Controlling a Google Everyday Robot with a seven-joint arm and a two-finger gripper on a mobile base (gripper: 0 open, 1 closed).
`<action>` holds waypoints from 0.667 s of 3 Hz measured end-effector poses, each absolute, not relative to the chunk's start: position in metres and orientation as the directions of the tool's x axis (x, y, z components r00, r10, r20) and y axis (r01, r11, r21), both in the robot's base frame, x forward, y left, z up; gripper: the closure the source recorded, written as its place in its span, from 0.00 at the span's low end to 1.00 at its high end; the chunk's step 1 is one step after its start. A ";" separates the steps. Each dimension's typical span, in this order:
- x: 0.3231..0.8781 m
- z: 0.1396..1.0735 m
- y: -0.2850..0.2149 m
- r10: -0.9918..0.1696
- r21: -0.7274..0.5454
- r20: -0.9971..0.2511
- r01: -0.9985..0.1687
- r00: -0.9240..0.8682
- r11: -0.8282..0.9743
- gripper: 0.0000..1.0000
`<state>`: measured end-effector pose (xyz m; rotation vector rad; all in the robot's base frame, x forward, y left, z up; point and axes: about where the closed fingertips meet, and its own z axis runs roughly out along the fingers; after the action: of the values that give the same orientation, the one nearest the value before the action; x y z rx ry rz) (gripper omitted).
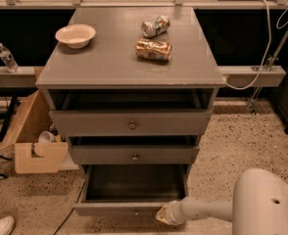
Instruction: Close bottom drawer
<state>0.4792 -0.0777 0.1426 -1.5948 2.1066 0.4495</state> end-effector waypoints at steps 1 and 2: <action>0.494 0.143 -0.075 -0.788 -0.056 -0.587 -0.961 -0.188 0.271 1.00; 0.512 0.147 -0.074 -0.762 -0.097 -0.629 -0.956 -0.156 0.276 1.00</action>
Offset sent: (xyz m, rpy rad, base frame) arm 0.0574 0.0004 0.0130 0.1344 -0.1827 -0.0018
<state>0.5117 -0.0739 0.1474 -1.5396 1.9755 0.4382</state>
